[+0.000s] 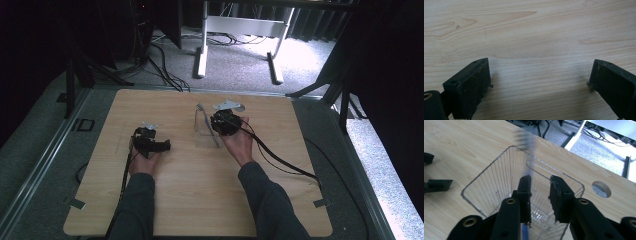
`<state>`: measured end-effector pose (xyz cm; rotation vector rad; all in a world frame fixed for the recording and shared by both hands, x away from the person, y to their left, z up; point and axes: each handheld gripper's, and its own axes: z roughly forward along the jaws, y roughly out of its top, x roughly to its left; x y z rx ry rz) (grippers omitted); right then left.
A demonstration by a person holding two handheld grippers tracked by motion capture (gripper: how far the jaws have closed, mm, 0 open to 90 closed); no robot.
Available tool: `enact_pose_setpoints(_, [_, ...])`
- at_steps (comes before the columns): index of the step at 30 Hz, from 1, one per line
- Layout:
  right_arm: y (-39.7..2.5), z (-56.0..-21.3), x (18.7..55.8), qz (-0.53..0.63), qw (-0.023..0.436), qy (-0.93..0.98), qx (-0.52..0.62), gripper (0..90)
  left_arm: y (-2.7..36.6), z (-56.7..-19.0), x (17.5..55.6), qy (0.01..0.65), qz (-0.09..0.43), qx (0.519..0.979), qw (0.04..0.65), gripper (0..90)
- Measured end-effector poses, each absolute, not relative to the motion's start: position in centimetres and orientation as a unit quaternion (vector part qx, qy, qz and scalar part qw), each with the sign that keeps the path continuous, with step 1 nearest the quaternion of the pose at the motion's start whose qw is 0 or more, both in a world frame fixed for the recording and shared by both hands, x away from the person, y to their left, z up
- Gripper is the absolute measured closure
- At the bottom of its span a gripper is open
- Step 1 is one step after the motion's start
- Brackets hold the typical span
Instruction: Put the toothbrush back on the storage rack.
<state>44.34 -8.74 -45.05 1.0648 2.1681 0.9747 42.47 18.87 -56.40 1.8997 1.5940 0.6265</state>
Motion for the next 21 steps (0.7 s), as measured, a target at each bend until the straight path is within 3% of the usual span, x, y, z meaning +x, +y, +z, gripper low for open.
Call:
enact_pose_setpoints(8, [-9.3, -44.1, 43.8, 0.362, 0.260, 0.803, 0.396, 51.8, 18.9, -56.4, 42.5, 0.598, 0.235, 0.710, 0.289, 3.7])
enact_pose_setpoints(21, [-13.0, -42.8, 42.9, 0.377, 0.226, 0.779, 0.448, 45.7, 18.9, -56.4, 42.5, 0.597, 0.234, 0.711, 0.288, 3.8])
